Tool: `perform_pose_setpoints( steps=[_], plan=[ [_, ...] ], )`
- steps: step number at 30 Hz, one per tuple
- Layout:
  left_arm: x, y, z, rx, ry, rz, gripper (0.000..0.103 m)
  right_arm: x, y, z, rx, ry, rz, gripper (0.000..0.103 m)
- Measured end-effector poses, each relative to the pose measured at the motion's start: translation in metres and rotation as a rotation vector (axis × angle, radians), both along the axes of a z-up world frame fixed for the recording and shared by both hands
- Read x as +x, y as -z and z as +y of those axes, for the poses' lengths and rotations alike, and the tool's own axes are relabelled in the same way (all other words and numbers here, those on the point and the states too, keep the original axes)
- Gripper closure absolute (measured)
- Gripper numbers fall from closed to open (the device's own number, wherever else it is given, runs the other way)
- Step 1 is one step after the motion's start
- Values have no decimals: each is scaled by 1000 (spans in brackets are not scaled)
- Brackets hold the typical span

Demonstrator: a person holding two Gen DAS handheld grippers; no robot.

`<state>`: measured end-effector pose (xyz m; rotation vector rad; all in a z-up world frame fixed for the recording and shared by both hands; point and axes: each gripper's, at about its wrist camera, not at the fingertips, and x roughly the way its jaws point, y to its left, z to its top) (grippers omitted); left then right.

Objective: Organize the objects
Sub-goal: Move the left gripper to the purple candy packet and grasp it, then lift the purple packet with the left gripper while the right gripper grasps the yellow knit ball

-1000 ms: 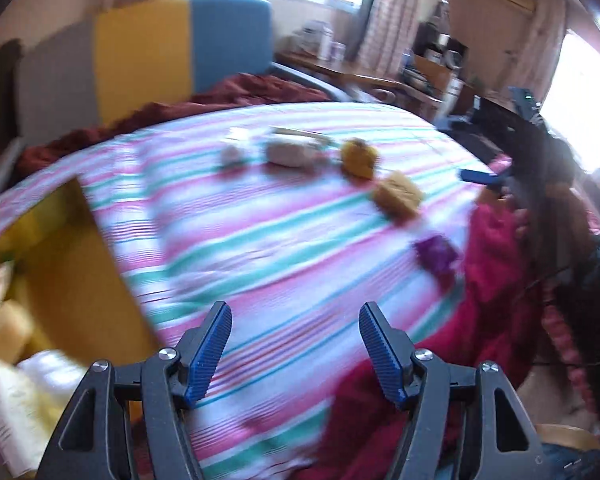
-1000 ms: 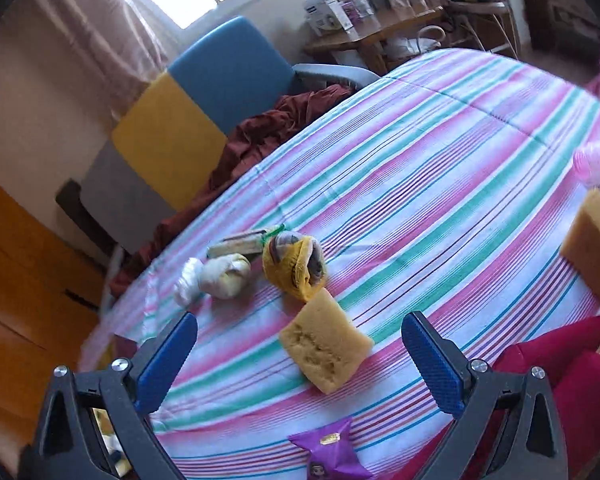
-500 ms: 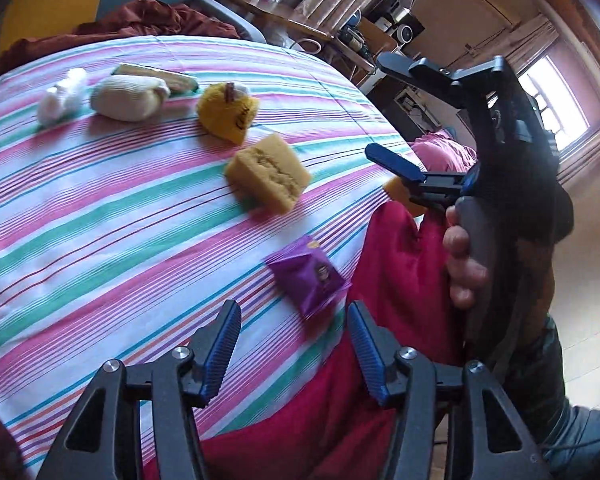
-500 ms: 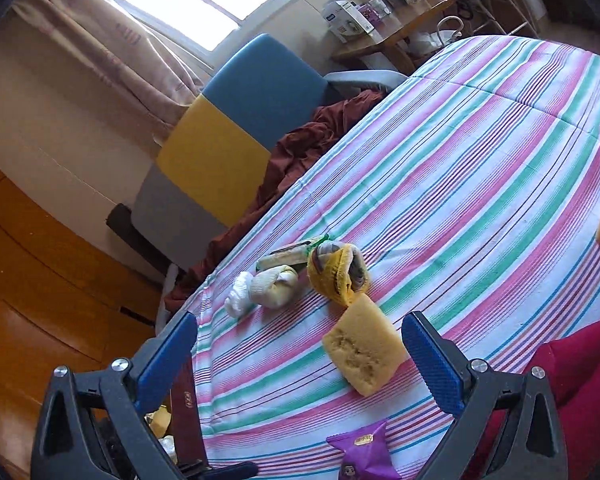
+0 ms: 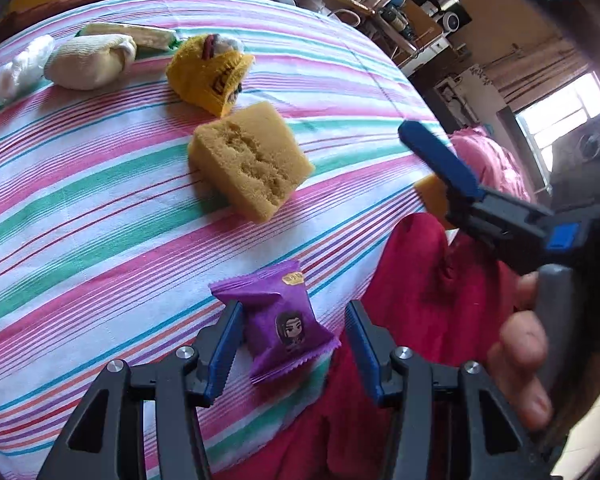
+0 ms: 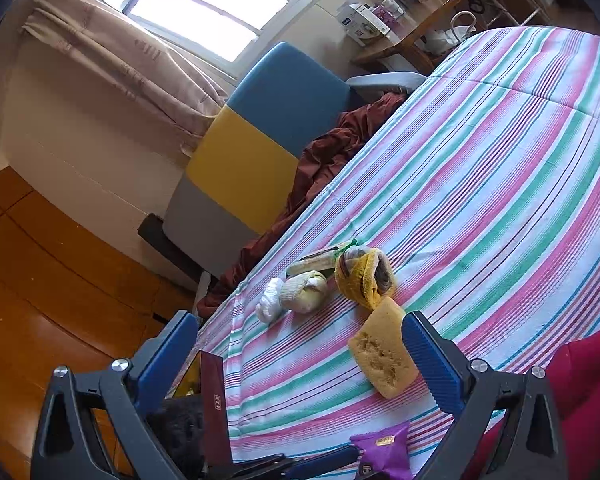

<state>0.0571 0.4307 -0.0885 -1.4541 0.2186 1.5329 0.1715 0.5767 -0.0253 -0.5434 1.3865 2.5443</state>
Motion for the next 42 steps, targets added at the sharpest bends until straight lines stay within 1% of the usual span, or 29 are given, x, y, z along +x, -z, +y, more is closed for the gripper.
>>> perform_pose_setpoints(
  steps=[2, 3, 4, 6, 8, 11, 15, 18, 20, 23, 27, 31, 36, 38, 41, 42],
  plan=[
    [6, 6, 3, -10, 23, 55, 62, -1, 0, 0, -3, -4, -2, 0],
    [11, 7, 2, -4, 52, 96, 64, -1, 1, 1, -4, -7, -3, 0],
    [15, 6, -1, 23, 81, 135, 66, -1, 1, 1, -5, -9, -5, 0],
    [20, 5, -9, 39, 123, 191, 68, -2, 1, 1, -6, -10, -6, 0],
    [20, 3, -20, 52, 135, 229, 69, -2, 2, 1, -8, -13, -13, 0],
    [9, 2, -46, 58, 99, 297, 69, -4, 2, 0, -6, -12, -26, 0],
    [-15, 2, -91, 52, -4, 424, 69, -6, 3, 0, -4, -10, -55, 0],
    [-35, 5, -113, 55, -74, 477, 69, -8, 3, 0, -2, -6, -81, 0],
    [-41, 9, -120, 71, -106, 482, 69, -10, 4, -1, -1, -3, -100, 0],
    [-44, 15, -123, 98, -129, 459, 69, -13, 5, -1, 2, 3, -136, 0],
    [-38, 19, -119, 115, -129, 470, 69, -18, 7, -2, 7, 6, -197, 0],
    [-38, 16, -130, 130, -134, 460, 68, -23, 9, -2, 12, 12, -247, 0],
    [-34, 16, -134, 142, -118, 493, 68, -29, 12, -4, 16, 14, -312, 0],
    [-34, 17, -136, 150, -118, 495, 68, -33, 14, -4, 16, 13, -359, 0],
    [-34, 17, -137, 161, -118, 495, 68, -47, 18, -4, 30, 7, -476, 0],
    [-34, 17, -137, 166, -119, 495, 68, -52, 18, -2, 35, 14, -494, 0]
  ],
)
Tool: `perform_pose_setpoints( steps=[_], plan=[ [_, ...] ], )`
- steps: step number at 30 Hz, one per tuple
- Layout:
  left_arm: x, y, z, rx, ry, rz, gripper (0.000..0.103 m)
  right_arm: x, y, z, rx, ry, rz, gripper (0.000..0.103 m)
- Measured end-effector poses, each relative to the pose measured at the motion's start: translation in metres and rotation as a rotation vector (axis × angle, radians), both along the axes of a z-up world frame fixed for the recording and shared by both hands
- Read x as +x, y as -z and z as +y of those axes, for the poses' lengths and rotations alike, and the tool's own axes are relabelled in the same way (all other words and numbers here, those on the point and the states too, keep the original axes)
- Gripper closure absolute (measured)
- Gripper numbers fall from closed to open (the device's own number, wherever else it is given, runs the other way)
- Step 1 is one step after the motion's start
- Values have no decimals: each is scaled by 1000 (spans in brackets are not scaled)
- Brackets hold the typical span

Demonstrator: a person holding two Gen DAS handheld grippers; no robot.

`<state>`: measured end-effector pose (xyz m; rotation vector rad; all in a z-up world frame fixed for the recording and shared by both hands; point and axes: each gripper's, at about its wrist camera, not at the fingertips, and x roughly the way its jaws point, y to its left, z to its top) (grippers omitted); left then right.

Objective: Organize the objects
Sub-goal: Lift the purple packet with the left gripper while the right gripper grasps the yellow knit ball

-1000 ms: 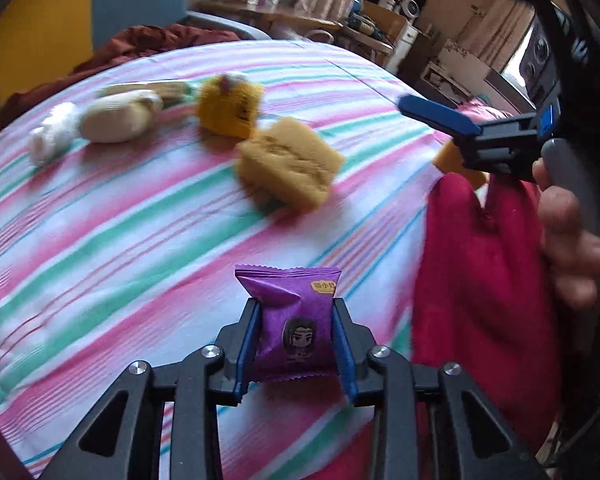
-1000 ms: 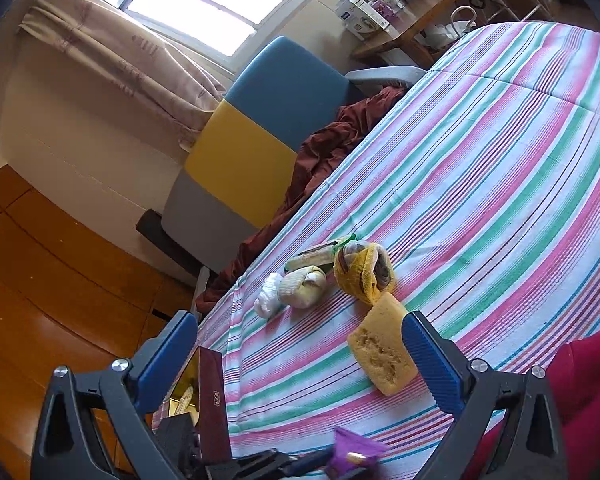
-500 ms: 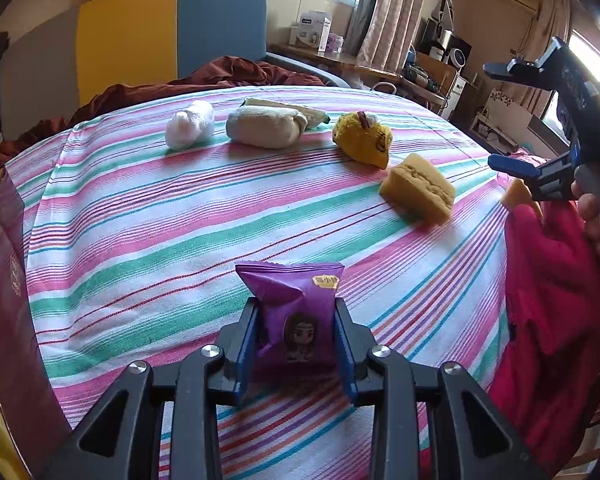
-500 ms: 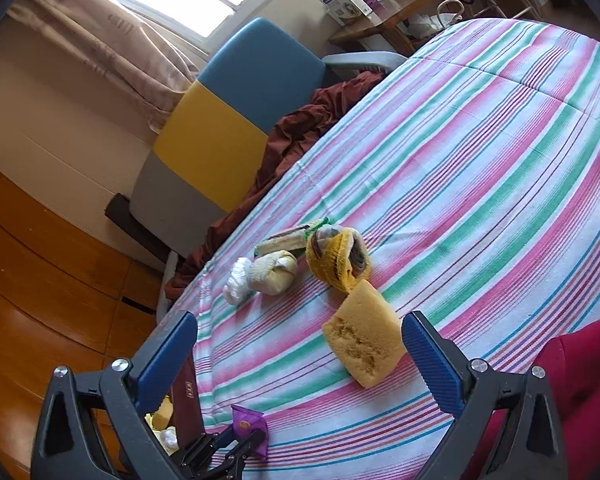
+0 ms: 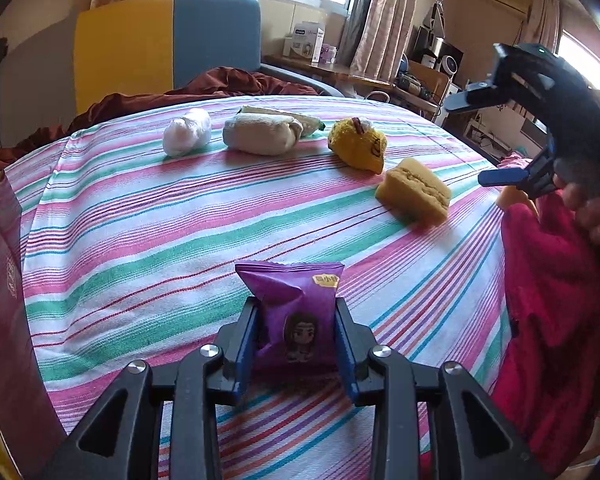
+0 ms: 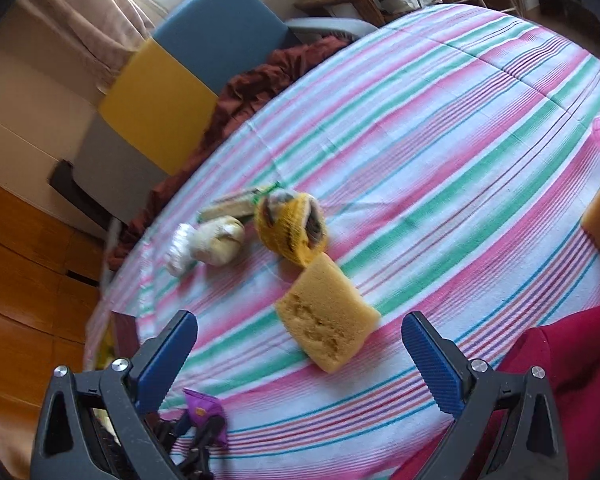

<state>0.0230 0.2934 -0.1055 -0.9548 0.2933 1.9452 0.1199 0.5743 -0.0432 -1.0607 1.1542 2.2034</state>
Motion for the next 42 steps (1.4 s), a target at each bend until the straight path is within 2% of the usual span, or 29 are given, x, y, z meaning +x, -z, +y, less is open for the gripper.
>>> perform_pose_setpoints(
  steps=[4, 7, 10, 14, 15, 16, 17, 21, 30, 35, 37, 42],
  plan=[
    [0, 0, -1, 11, 3, 2, 68, -30, -9, 7, 98, 28, -40, 0],
    [-1, 1, -1, 18, 4, 2, 68, -59, -6, 17, 110, 44, -82, 0],
    [-1, 1, -1, 21, 3, 1, 68, -88, 7, 26, 157, 47, -154, 0],
    [-2, 2, 0, 27, 3, -8, 67, -114, 36, 33, 157, 14, -211, 2],
    [-3, 2, 0, 29, 3, -8, 67, -118, 44, 34, 142, -1, -234, 17],
    [-3, 2, 0, 31, 2, -10, 67, -123, 51, 34, 119, -36, -239, 50],
    [-3, 3, 0, 32, 1, -10, 66, -126, 53, 33, 131, -55, -247, 54],
    [-2, 3, 1, 31, 1, -1, 66, -135, 53, 22, 218, -119, -292, 55],
    [-3, 3, 1, 33, 1, 3, 66, -140, 59, 30, 201, -137, -300, 53],
    [-2, 2, 1, 30, 0, 5, 66, -142, 62, 31, 197, -148, -289, 47],
    [-2, 2, 1, 29, 0, 6, 66, -141, 63, 31, 193, -158, -275, 41],
    [-2, 3, 2, 24, 0, 12, 65, -148, 64, 16, 271, -219, -324, 37]
  ],
)
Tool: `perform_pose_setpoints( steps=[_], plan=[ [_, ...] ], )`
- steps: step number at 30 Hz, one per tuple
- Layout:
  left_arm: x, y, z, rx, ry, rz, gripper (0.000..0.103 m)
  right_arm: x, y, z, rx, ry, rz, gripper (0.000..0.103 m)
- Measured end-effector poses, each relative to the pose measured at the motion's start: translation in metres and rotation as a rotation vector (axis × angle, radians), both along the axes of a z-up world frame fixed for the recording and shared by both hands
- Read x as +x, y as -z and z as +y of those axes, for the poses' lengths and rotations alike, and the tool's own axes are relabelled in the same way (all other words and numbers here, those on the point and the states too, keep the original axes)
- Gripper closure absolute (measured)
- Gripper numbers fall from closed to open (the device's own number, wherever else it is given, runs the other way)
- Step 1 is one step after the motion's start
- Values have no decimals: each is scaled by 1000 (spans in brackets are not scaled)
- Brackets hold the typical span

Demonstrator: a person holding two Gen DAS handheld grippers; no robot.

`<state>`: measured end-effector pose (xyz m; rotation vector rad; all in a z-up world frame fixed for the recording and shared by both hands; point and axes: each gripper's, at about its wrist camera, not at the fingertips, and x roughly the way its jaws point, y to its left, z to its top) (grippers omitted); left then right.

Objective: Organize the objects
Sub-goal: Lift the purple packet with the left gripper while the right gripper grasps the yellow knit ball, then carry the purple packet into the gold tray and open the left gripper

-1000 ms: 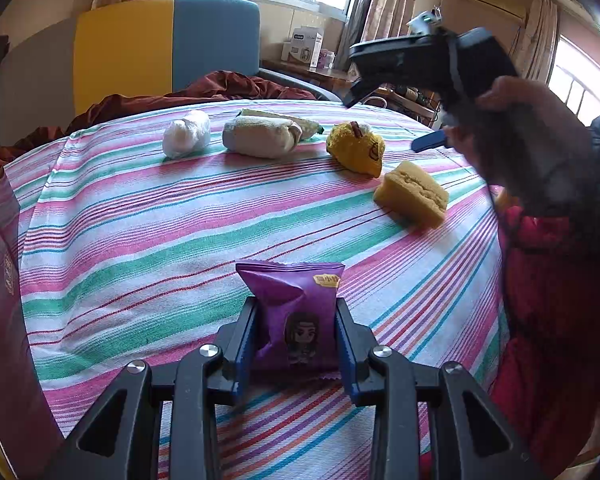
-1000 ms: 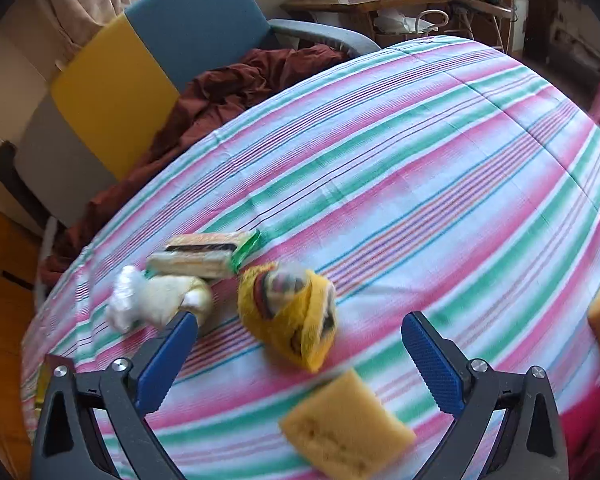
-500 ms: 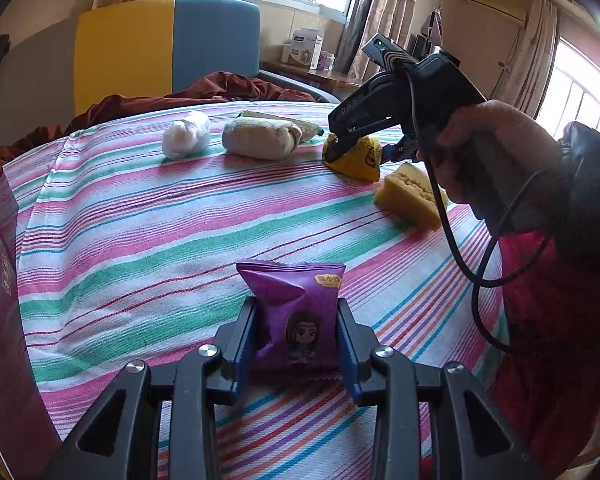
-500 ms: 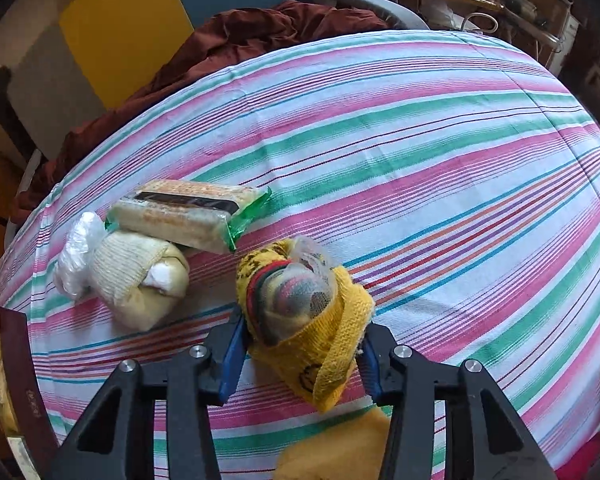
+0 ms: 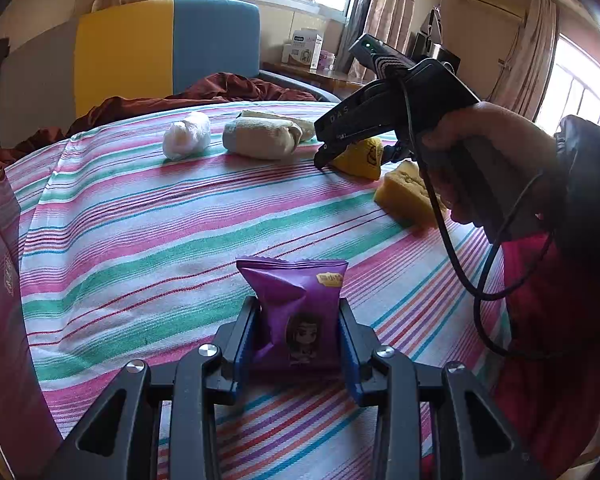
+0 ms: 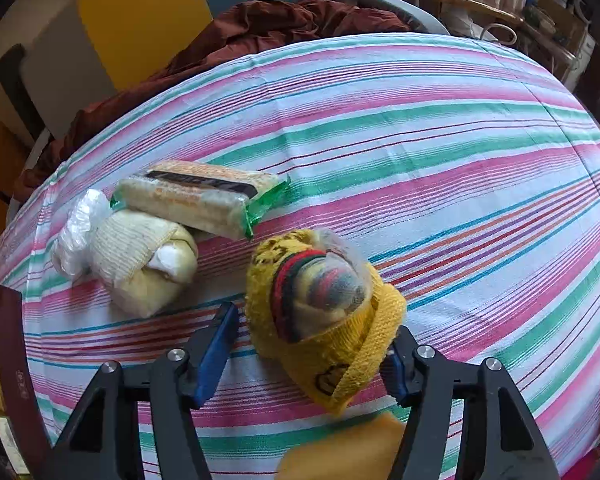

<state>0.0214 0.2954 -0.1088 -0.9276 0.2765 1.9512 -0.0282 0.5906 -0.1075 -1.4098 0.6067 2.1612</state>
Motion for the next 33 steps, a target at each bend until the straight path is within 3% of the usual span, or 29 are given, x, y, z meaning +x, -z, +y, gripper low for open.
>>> perform_pose_setpoints(
  steps=[26, 29, 33],
  plan=[
    [0, -4, -2, -21, -4, -7, 68, -9, 2, -19, 102, -74, -37, 37],
    [1, -19, -8, 5, -4, -41, 68, -7, 0, -20, 105, -77, -34, 37],
    [-6, -63, -28, 89, -41, -34, 68, -7, -1, -20, 109, -79, -33, 37]
  ],
)
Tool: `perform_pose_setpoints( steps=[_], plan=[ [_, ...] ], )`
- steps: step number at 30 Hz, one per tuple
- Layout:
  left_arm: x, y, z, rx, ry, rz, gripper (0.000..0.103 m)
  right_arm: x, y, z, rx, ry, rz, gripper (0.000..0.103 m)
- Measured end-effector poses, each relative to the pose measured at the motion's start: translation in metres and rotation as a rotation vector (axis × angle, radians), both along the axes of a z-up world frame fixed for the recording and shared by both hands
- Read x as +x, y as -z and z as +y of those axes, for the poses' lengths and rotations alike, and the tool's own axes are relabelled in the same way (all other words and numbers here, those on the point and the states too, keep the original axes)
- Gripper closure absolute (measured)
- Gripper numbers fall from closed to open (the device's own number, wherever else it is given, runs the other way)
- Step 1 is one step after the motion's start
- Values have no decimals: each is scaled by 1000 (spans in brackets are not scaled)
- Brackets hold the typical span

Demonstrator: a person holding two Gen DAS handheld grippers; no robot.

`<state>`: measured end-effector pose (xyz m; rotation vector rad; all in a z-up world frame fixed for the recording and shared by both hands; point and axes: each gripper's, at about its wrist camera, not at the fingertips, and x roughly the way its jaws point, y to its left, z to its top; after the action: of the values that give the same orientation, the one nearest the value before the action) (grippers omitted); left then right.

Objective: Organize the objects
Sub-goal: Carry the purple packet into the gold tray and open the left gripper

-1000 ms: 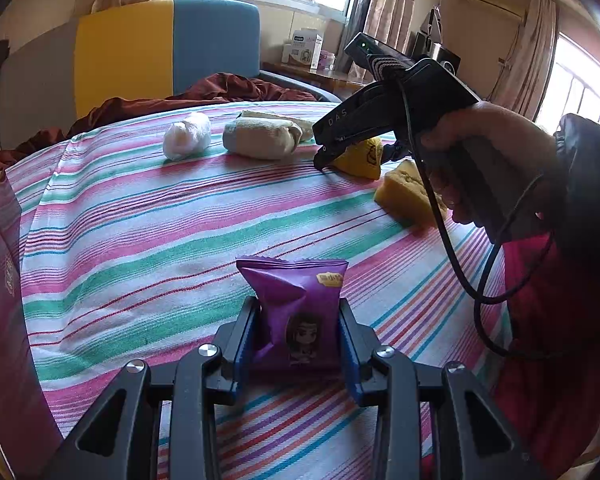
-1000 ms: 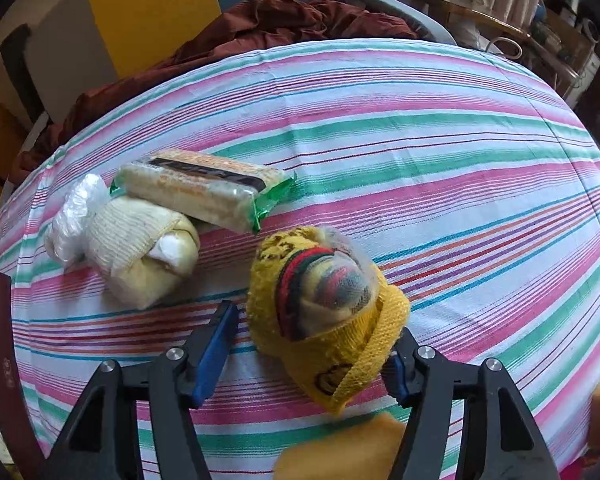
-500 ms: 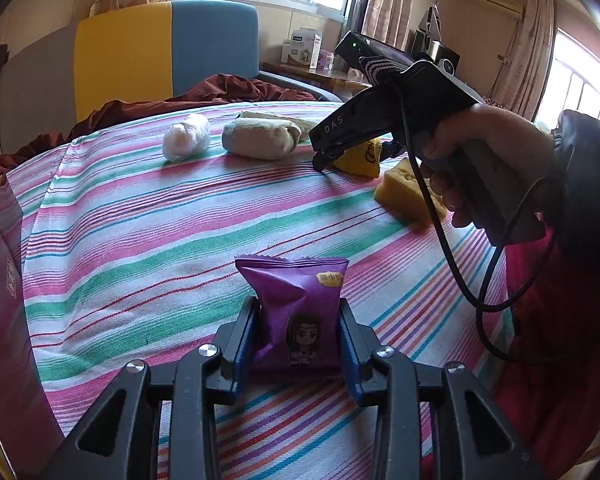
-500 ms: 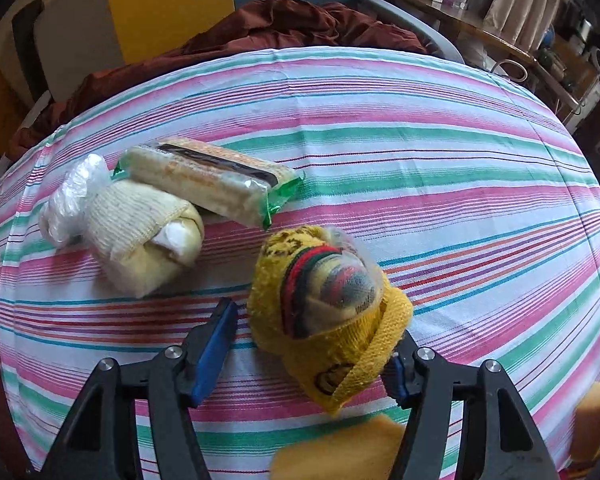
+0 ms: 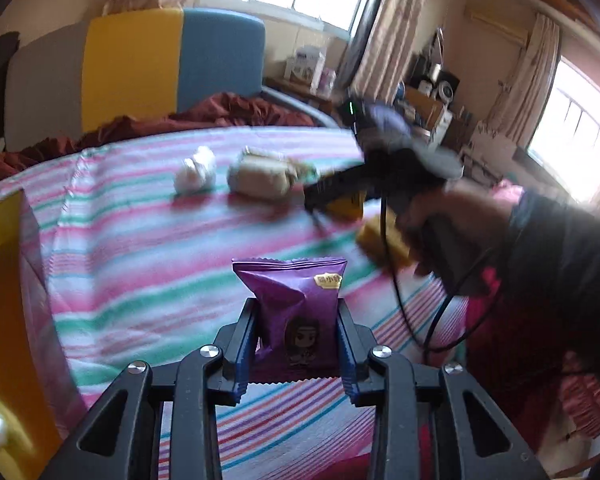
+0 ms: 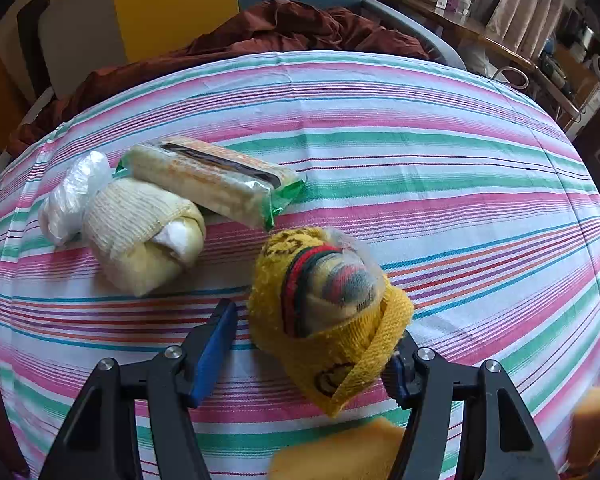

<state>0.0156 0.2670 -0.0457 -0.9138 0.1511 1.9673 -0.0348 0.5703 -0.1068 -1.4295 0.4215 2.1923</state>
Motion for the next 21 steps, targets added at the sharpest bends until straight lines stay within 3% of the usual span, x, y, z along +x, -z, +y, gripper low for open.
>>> perform_pose_setpoints(
  steps=[4, 8, 11, 16, 21],
  plan=[
    [-36, -37, -38, 42, -132, -27, 68, 2, -1, 1, 3, 0, 2, 37],
    [-90, -49, -91, 50, -293, -89, 68, 2, 0, 0, 10, -2, -2, 37],
    [-139, -39, -131, 17, -418, -157, 68, 2, -1, 0, 9, -3, -3, 37],
    [-198, -3, -170, -48, -532, -296, 68, 2, 0, 0, 10, -5, -6, 37],
    [-228, 20, -185, -147, -600, -297, 68, 2, 0, 0, 10, -4, -5, 37]
  ],
)
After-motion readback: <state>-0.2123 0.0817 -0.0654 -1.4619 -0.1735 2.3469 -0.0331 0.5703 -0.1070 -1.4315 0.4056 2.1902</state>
